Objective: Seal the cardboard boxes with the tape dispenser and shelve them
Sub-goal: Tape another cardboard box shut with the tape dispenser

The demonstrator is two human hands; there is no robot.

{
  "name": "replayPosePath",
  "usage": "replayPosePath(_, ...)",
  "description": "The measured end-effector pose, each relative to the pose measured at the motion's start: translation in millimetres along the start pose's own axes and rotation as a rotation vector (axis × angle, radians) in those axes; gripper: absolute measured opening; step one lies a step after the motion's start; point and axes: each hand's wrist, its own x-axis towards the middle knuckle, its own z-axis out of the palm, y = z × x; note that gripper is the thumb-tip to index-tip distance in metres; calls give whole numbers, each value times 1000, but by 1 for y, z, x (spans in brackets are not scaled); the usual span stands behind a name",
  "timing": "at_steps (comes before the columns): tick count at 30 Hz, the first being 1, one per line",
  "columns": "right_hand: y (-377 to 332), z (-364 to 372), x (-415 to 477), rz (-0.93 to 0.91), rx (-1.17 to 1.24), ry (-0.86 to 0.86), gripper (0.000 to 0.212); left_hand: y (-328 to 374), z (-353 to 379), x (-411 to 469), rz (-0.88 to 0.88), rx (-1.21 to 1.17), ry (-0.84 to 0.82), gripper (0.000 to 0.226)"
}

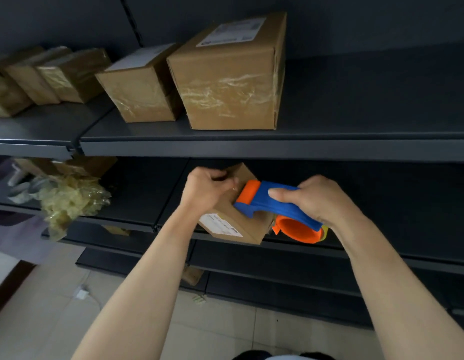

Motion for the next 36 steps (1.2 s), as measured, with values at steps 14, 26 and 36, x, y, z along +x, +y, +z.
replayPosePath(14,-43,7,4,2,57,13,73,-27,-21,23,-22,24,61,41)
replayPosePath(26,-27,-9,-1,9,105,-35,62,-64,-57,52,-137,119,235,50)
replayPosePath(36,-31,-2,5,66,81,-22,57,-45,-29,-1,421,440,-2,50)
